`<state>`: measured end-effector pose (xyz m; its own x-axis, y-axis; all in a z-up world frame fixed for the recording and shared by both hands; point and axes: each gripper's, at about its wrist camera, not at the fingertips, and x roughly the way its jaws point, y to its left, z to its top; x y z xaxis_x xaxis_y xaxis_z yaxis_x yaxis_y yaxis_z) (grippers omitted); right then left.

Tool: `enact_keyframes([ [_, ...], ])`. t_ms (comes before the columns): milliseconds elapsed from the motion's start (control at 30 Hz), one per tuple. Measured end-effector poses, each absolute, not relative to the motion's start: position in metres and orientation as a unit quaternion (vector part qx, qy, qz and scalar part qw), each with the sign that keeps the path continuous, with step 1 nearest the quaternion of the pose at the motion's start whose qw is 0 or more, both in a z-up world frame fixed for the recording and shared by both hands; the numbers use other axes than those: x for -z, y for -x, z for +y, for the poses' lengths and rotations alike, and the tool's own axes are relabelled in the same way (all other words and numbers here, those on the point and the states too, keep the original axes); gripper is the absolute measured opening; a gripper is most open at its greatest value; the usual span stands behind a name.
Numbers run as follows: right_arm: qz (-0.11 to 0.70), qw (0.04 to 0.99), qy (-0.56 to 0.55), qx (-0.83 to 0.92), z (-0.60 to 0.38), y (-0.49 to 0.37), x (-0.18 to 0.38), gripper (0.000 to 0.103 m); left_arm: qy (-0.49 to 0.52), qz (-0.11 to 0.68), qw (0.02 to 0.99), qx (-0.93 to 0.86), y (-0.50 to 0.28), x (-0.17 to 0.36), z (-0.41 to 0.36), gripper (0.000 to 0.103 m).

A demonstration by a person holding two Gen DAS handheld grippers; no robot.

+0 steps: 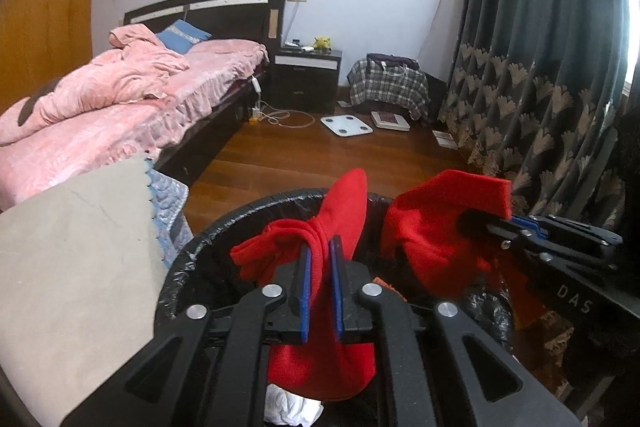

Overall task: Collect trash
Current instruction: 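Open both tools to drop the red gloves into the bin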

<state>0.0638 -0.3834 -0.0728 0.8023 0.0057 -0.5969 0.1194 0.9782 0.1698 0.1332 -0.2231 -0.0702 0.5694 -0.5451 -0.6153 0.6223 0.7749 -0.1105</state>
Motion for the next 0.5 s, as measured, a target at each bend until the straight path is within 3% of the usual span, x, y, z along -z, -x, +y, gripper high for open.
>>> enact_keyframes([
  [33,0.314,0.944,-0.099,0.034,-0.384,-0.065,0.074,0.036,-0.058,0.331,0.881,0.332,-0.135,0.072,-0.223,0.023],
  [67,0.313,0.944,-0.1,0.037,-0.384,-0.068,0.074,0.043,-0.055,0.335,0.879,0.334,-0.137,0.073,-0.223,0.032],
  [233,0.31,0.944,-0.102,0.05,-0.39,-0.067,0.077,0.056,-0.051,0.339,0.878,0.334,-0.139,0.074,-0.217,0.055],
  [300,0.308,0.944,-0.102,0.056,-0.392,-0.064,0.076,0.067,-0.044,0.338,0.88,0.331,-0.14,0.071,-0.211,0.065],
  [367,0.302,0.946,-0.101,0.066,-0.393,-0.06,0.073,0.087,-0.042,0.334,0.883,0.327,-0.14,0.067,-0.206,0.072],
  [500,0.29,0.949,-0.1,0.075,-0.393,-0.051,0.064,0.097,-0.038,0.316,0.896,0.31,-0.135,0.052,-0.19,0.087],
])
